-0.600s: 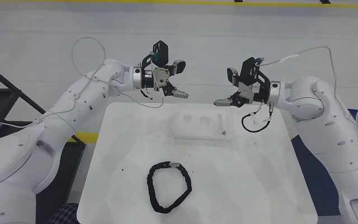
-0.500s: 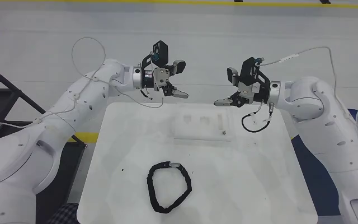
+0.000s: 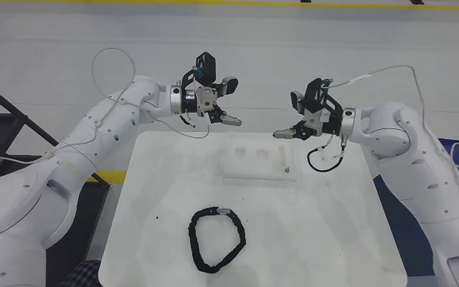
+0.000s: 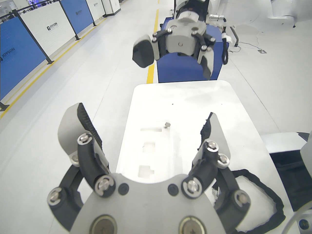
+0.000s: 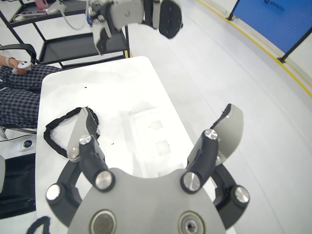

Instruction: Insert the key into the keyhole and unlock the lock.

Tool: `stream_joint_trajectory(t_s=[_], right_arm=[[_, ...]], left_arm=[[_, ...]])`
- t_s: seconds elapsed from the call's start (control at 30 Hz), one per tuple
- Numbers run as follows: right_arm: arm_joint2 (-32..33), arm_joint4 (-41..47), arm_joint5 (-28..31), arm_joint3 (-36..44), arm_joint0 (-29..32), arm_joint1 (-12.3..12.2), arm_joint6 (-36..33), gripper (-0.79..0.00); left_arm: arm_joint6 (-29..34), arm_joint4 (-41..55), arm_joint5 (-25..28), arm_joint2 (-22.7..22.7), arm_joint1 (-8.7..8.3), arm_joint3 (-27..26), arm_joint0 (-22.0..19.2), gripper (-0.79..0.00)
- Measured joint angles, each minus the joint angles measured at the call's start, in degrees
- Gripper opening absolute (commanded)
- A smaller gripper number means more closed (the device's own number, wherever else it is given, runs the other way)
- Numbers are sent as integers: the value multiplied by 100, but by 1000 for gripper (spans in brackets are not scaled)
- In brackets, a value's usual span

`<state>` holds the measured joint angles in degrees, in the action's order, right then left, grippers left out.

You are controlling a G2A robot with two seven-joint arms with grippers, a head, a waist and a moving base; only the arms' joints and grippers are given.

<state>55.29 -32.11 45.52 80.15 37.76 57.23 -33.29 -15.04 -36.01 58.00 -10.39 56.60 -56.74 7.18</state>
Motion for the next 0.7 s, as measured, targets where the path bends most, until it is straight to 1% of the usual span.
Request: stream_joint_trajectory(t_s=[0.13, 0.33, 0.4, 0.47, 0.5, 0.57, 0.7], right_arm=[[-90, -109, -553, -17, 182, -1, -320, 0], [-325, -376, -1605, 75, 377, 19, -1193, 0], [-412, -288, -2042, 66, 445, 40, -1583, 0], [-483, 11, -2619, 90, 498, 75, -2051, 0], [-512, 133, -2818, 94, 514, 89, -2212, 0], [-581, 309, -3159, 69, 564, 121, -2424, 0], [-693, 432, -3763, -55, 683, 182, -2457, 0]], left_arm=[[0, 0, 0, 0, 0, 0, 0, 0], [0, 0, 0, 0, 0, 0, 0, 0], [0, 0, 0, 0, 0, 0, 0, 0], [0, 0, 0, 0, 0, 0, 0, 0], [0, 0, 0, 0, 0, 0, 0, 0], [0, 0, 0, 0, 0, 0, 0, 0], [0, 0, 0, 0, 0, 0, 0, 0]])
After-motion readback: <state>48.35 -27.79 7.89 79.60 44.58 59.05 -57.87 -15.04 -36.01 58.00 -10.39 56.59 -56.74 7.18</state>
